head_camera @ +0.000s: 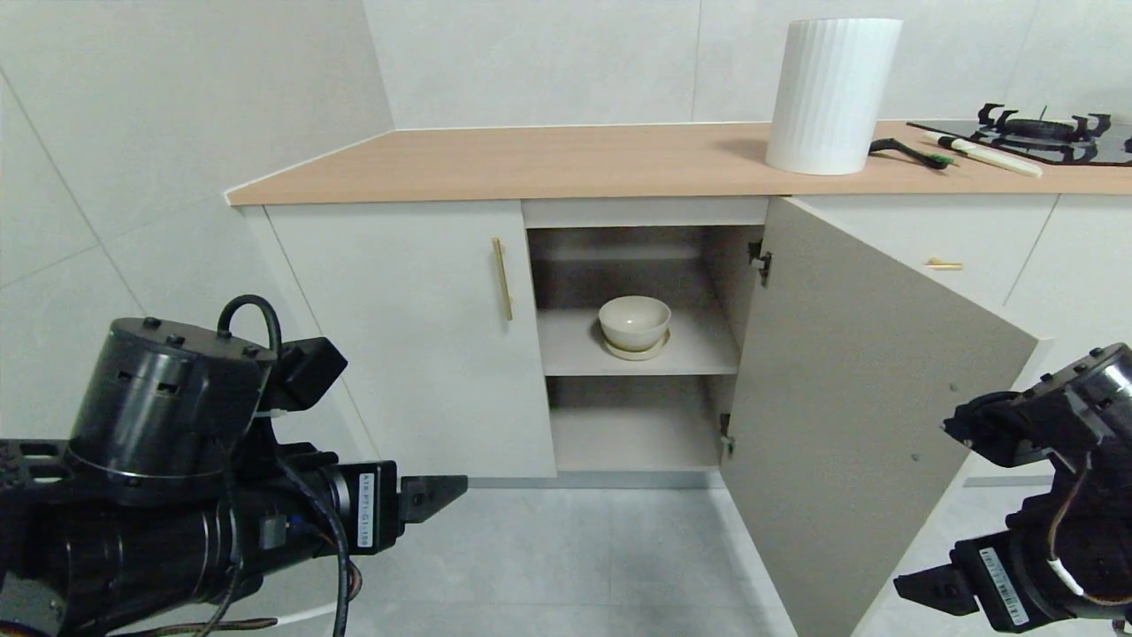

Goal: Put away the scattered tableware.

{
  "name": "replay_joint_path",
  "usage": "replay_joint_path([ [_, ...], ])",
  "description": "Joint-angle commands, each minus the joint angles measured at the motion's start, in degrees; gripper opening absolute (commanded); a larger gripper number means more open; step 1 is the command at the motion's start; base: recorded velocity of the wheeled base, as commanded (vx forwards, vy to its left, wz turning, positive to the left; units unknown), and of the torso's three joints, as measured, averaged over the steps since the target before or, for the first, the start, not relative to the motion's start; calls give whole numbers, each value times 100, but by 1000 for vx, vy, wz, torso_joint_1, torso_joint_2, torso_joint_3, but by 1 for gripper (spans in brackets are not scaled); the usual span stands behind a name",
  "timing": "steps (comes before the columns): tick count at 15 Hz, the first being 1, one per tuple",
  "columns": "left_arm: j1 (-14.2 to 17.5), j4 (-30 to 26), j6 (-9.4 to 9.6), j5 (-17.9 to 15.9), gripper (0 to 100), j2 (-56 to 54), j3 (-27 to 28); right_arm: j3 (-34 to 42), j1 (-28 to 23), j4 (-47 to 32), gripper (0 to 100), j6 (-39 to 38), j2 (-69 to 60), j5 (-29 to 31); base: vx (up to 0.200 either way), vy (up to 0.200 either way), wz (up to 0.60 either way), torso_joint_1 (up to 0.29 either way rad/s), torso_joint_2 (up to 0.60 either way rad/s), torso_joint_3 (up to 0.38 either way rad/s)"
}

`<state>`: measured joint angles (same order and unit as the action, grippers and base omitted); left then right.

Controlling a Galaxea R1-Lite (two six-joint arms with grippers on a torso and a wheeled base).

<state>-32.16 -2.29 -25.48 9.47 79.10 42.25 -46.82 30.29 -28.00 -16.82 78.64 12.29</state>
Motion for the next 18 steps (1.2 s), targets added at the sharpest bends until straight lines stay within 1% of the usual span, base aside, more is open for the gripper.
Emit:
replay_joint_path([
  [1, -1, 1, -1, 2, 100, 17, 2, -55, -305, -206, 100, 215, -139, 19, 0, 0, 0, 0, 0, 0],
  [3, 8, 1, -1, 2, 100, 8, 2, -125, -586, -399, 100, 452, -253, 28, 0, 0, 0, 0, 0, 0],
  [5, -1, 1, -1, 2, 100, 17, 2, -292, -1307, -417, 100, 716, -253, 107, 0, 0, 0, 0, 0, 0],
  [7, -1, 1, -10, 2, 100, 17, 2, -380, -1869, -355, 100, 926, -235, 116, 0, 0, 0, 0, 0, 0],
  [9, -1, 1, -1, 2, 100, 17, 2, -521, -2203, -338, 100, 988, -191, 116, 0, 0, 0, 0, 0, 0],
  [10, -1, 1, -10, 2, 100, 17, 2, -644, -2493, -267, 100, 979, -103, 98, 0, 0, 0, 0, 0, 0],
  [13, -1, 1, -10, 2, 100, 17, 2, -705, -2898, 190, 100, 962, 108, 63, 0, 0, 0, 0, 0, 0],
  [14, -1, 1, -1, 2, 100, 17, 2, -723, -2959, 322, 100, 953, 195, 63, 0, 0, 0, 0, 0, 0],
  [15, -1, 1, -10, 2, 100, 8, 2, -749, -3082, 629, 100, 865, 389, 72, 0, 0, 0, 0, 0, 0],
  [16, -1, 1, -1, 2, 100, 8, 2, -776, -3100, 708, 100, 812, 424, 72, 0, 0, 0, 0, 0, 0],
  [17, -1, 1, -10, 2, 100, 8, 2, -802, -3117, 1078, 100, 425, 661, 72, 0, 0, 0, 0, 0, 0],
  [18, -1, 1, -1, 2, 100, 0, 2, -846, -3117, 1253, 100, 258, 758, 63, 0, 0, 0, 0, 0, 0],
])
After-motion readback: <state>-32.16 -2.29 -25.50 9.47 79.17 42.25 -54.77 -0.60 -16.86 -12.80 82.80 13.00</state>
